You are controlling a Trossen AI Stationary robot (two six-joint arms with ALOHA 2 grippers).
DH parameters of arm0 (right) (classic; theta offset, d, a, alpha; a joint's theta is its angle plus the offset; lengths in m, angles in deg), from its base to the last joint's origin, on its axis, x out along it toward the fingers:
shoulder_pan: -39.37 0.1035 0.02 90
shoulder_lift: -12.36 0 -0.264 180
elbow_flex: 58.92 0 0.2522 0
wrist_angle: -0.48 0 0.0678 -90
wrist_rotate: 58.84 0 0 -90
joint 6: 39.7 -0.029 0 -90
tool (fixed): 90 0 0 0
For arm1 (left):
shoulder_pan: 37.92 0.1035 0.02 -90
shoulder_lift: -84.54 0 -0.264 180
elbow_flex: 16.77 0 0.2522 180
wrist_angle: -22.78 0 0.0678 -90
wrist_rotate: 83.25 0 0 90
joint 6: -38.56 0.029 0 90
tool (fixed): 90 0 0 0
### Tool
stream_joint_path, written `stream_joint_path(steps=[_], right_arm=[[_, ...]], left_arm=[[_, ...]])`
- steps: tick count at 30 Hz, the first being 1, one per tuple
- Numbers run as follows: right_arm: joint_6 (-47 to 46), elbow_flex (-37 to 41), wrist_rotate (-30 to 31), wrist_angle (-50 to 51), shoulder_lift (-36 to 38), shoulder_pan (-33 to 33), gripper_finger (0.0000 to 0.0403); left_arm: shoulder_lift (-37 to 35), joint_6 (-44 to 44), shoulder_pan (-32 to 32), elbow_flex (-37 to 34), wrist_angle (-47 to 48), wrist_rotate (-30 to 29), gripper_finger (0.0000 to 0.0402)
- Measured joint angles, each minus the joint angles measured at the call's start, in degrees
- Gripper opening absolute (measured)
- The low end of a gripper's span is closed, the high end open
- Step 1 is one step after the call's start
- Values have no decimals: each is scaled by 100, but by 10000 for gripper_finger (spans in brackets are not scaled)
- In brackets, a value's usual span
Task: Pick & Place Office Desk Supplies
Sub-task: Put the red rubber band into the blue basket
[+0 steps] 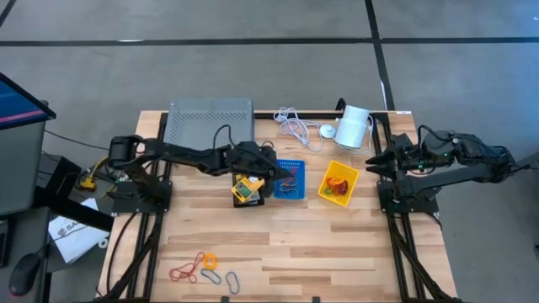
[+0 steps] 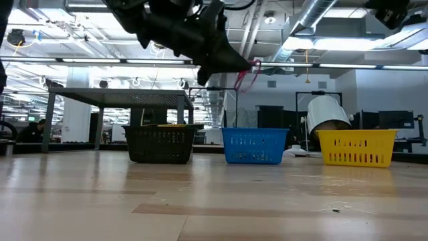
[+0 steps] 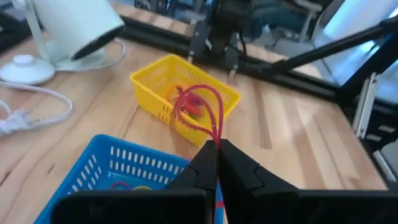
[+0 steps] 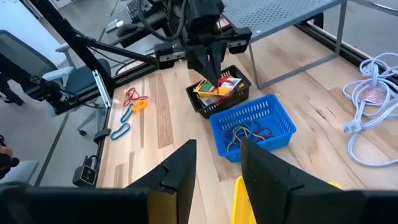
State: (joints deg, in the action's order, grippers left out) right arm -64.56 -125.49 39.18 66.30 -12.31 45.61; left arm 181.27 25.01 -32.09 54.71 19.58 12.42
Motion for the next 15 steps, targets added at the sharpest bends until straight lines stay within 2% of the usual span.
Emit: stream_joint_path(steps=[9, 15], right_arm=[[131, 317, 0, -176, -6, 0, 120], [87, 439, 1, -164, -6, 0, 120]], left_arm=[[223, -17, 0, 255, 933, -7, 0], [223, -36, 0, 255, 1025, -74, 0]])
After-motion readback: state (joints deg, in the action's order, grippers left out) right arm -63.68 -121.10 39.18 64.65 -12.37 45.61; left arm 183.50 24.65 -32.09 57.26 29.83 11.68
